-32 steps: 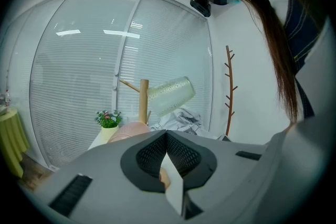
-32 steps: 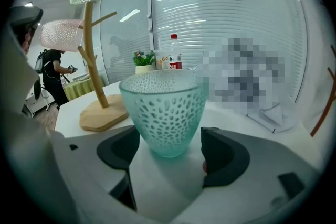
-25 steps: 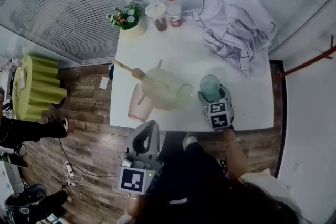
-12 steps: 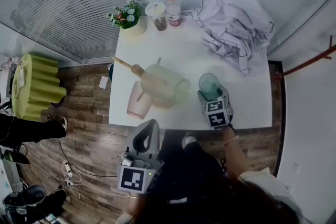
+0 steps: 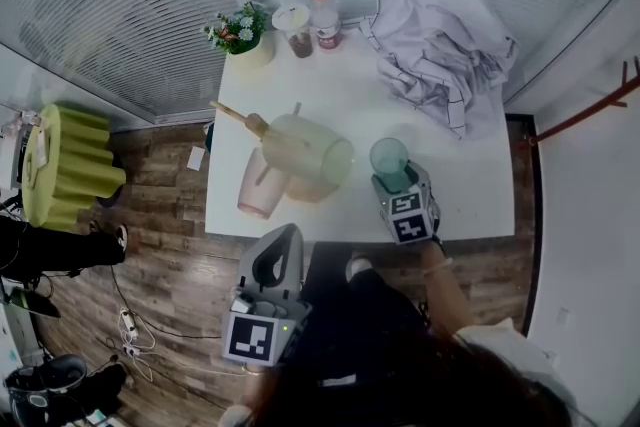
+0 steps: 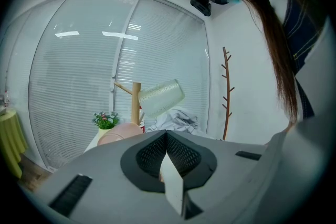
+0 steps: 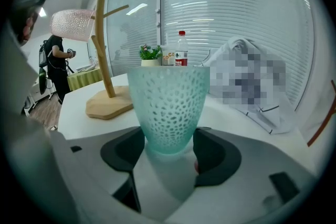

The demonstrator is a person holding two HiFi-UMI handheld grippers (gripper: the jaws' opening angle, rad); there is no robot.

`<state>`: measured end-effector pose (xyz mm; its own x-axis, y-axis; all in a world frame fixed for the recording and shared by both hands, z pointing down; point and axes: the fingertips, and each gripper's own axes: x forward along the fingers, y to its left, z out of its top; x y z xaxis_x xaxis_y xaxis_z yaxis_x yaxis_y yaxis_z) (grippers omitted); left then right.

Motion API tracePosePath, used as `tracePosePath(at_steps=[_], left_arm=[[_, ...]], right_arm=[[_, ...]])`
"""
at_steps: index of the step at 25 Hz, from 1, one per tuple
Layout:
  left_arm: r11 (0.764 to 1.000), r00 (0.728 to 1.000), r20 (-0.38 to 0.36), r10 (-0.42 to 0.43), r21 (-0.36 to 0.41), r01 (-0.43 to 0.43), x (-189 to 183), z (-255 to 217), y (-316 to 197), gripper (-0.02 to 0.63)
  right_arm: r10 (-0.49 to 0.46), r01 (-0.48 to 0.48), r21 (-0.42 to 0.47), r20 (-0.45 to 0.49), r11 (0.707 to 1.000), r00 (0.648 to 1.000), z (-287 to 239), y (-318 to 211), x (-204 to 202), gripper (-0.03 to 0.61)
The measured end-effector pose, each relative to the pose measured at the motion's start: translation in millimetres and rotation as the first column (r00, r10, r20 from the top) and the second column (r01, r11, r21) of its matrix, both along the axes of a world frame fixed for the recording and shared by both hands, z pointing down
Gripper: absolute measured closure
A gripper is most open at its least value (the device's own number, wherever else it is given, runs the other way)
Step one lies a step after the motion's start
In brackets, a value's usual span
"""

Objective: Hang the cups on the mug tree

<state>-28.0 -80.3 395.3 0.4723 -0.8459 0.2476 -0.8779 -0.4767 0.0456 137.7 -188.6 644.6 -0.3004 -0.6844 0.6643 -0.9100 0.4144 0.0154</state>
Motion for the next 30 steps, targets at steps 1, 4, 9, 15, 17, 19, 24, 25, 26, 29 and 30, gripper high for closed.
tracePosePath(at_steps=[1, 4, 9, 15, 17, 19, 24, 25, 26, 29, 30], left_arm=[[1.0, 1.0, -0.001, 0.002, 0.004, -0.002, 1, -1, 1, 0.612], [1.0, 1.0, 0.003, 0.01, 0.01, -0.01, 4, -3, 6, 0.612], [1.0, 1.0, 0.005, 0.014, 0.016, -0.014, 8, -4, 15, 0.612], [0.999, 1.0, 0.001, 0.016, 0.037, -0.016, 13, -9, 27, 0.612], [0.999, 1.0, 0.0, 0.012, 0.043, -0.012, 15, -10, 32, 0.612], [0.999, 1.0, -0.003, 0.008, 0.049, -0.008, 16, -11, 37, 0.612], [0.998, 1.0, -0.011, -0.011, 0.06, 0.012, 19, -17, 50, 0.612], [0.998, 1.0, -0.012, -0.017, 0.061, 0.017, 19, -18, 53, 0.612], [0.998, 1.0, -0.012, -0.022, 0.064, 0.023, 18, -19, 55, 0.612], [0.997, 0.999, -0.014, -0.037, 0.074, 0.037, 17, -21, 61, 0.612], [0.996, 0.999, -0.016, -0.04, 0.078, 0.041, 17, -21, 62, 0.612]], right_arm=[[-0.002, 0.002, 0.003, 0.0, 1.0, 1.0, -1, 2, 0, 0.278], [-0.01, 0.01, 0.008, 0.005, 1.0, 1.0, -3, 7, -1, 0.281], [-0.019, 0.018, 0.034, 0.024, 0.999, 1.0, -12, 14, -1, 0.284], [-0.029, 0.027, 0.072, 0.034, 0.997, 0.999, -27, 21, -1, 0.284], [-0.032, 0.029, 0.084, 0.037, 0.996, 0.999, -32, 25, -1, 0.284], [-0.038, 0.034, 0.094, 0.036, 0.995, 0.999, -37, 29, -1, 0.284], [-0.061, 0.058, 0.111, 0.029, 0.992, 0.998, -50, 41, -2, 0.284], [-0.066, 0.063, 0.116, 0.026, 0.991, 0.997, -53, 43, -2, 0.284], [-0.071, 0.068, 0.121, 0.023, 0.99, 0.997, -56, 44, -2, 0.284], [-0.084, 0.081, 0.129, 0.021, 0.988, 0.996, -62, 47, -5, 0.284], [-0.088, 0.085, 0.129, 0.019, 0.988, 0.996, -63, 49, -5, 0.284]])
